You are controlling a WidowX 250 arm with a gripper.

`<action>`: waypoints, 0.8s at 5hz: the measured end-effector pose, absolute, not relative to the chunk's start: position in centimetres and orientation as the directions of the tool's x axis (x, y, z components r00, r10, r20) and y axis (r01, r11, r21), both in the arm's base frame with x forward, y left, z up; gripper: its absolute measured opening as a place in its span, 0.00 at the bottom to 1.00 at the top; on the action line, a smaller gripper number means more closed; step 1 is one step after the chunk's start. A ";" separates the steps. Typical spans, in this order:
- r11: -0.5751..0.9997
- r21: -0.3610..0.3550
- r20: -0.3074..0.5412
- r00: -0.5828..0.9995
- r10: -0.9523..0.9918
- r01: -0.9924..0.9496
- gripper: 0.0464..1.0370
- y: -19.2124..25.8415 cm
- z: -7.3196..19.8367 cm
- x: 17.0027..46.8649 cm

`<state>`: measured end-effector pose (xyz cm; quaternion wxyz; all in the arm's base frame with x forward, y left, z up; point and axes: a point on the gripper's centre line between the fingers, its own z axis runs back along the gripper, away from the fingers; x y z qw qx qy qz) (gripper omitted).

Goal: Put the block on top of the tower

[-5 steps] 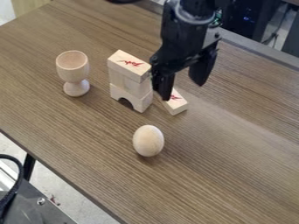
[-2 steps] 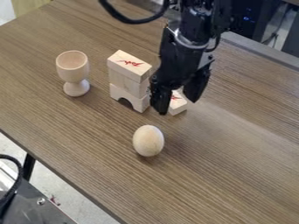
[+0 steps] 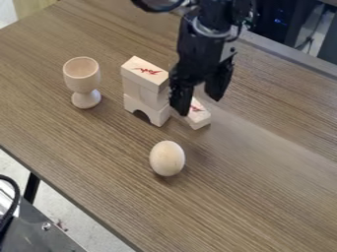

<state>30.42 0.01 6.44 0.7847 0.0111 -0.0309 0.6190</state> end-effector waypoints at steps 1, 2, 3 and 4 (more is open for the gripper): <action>0.220 -0.024 0.043 0.219 0.975 -0.975 0.96 0.6 6.9 31.1; 0.219 0.002 0.047 0.219 0.975 -0.976 0.96 1.0 6.1 31.2; 0.218 0.014 0.041 0.218 0.975 -0.976 0.96 1.0 5.5 31.2; 0.217 0.020 0.047 0.218 0.975 -0.976 0.96 1.1 5.0 31.3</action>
